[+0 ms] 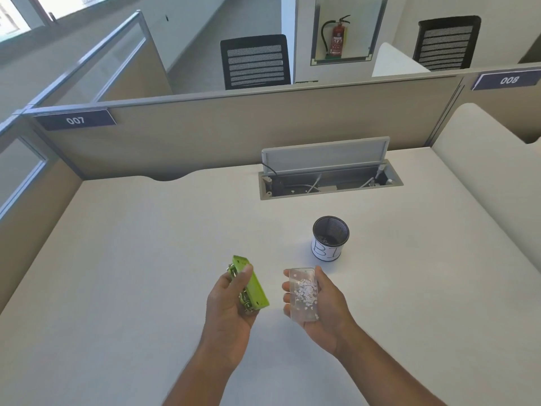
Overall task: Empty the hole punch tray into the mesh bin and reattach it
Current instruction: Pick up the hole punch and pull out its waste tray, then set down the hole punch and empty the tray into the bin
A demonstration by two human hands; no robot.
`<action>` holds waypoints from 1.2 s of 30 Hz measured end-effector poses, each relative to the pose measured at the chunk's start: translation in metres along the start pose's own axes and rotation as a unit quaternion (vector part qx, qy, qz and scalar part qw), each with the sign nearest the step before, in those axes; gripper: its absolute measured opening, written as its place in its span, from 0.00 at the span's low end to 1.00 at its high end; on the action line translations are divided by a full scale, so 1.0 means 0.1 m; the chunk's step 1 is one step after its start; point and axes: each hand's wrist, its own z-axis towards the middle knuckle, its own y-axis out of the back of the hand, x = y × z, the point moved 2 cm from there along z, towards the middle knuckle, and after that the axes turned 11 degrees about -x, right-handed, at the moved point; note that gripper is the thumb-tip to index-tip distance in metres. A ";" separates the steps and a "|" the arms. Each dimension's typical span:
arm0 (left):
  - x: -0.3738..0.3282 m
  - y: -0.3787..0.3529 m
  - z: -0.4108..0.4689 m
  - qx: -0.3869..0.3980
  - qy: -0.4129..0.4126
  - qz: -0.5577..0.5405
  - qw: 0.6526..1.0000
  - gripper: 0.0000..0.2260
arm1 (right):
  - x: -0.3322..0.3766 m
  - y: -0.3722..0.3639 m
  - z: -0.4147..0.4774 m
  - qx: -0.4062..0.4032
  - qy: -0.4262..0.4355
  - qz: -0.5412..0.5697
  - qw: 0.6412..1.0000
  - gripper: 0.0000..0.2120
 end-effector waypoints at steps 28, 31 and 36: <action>0.29 0.35 1.28 -0.224 -0.113 0.530 0.810 0.19 | 0.19 0.21 -0.06 -0.023 0.004 0.021 1.000 0.29; 0.30 0.38 1.28 -0.229 -0.104 0.538 0.804 0.19 | 0.19 0.21 -0.06 -0.025 0.007 0.016 1.000 0.30; 0.29 0.44 1.30 -0.223 -0.107 0.540 0.804 0.16 | 0.21 0.21 -0.08 -0.022 0.022 -0.007 0.999 0.30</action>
